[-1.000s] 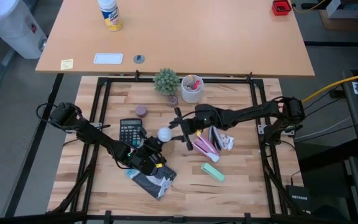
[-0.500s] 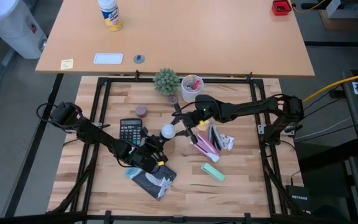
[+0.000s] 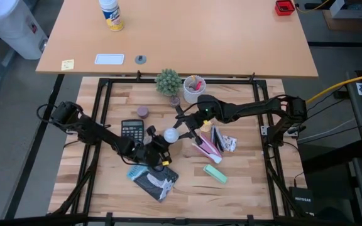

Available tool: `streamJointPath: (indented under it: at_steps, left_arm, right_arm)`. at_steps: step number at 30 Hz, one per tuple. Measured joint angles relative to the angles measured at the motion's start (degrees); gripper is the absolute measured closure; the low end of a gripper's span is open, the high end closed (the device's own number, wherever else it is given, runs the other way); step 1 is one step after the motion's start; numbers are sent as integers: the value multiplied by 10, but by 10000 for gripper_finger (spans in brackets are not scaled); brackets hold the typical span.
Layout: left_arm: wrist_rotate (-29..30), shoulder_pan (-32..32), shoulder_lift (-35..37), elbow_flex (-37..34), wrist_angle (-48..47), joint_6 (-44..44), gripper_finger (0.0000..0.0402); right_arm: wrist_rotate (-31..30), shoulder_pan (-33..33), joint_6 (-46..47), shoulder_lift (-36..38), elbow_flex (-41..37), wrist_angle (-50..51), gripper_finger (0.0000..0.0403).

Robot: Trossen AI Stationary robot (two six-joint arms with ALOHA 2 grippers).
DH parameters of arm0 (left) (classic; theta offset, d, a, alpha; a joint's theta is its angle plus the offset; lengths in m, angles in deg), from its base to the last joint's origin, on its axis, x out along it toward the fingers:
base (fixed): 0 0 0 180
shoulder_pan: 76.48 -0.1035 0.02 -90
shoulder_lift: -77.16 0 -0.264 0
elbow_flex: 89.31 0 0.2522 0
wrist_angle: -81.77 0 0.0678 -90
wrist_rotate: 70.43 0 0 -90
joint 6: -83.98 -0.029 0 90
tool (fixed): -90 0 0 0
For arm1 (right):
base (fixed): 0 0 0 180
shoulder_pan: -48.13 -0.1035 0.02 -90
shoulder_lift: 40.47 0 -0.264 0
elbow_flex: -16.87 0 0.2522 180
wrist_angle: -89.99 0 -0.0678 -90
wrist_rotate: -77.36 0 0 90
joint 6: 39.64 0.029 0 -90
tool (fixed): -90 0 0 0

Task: Screw lightbulb
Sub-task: Remove the lightbulb from the lamp

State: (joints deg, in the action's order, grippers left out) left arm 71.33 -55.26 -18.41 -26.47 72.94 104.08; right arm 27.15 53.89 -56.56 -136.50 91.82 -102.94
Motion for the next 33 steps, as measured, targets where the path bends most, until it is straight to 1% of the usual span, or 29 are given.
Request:
streamJointPath:
  at_steps: [5, 8, 16, 22, 33]
  left_arm:
    - [-43, -17, 1, 0, 17, -36, 368]
    - [-53, -23, 1, 0, 21, -43, 365]
    - [-49, -24, 0, 0, 20, -43, 359]
    - [-36, -25, -1, -1, 19, -31, 357]
    - [-33, -25, -1, -1, 16, 7, 357]
  right_arm:
    - [20, 0, 0, 0, 0, 5, 242]
    - [21, 0, 0, 1, 0, 15, 242]
    - [-6, 0, 1, 1, 1, 23, 241]
    - [-43, -1, 2, 2, 1, 24, 226]
    - [-52, -1, 2, 1, 1, 26, 222]
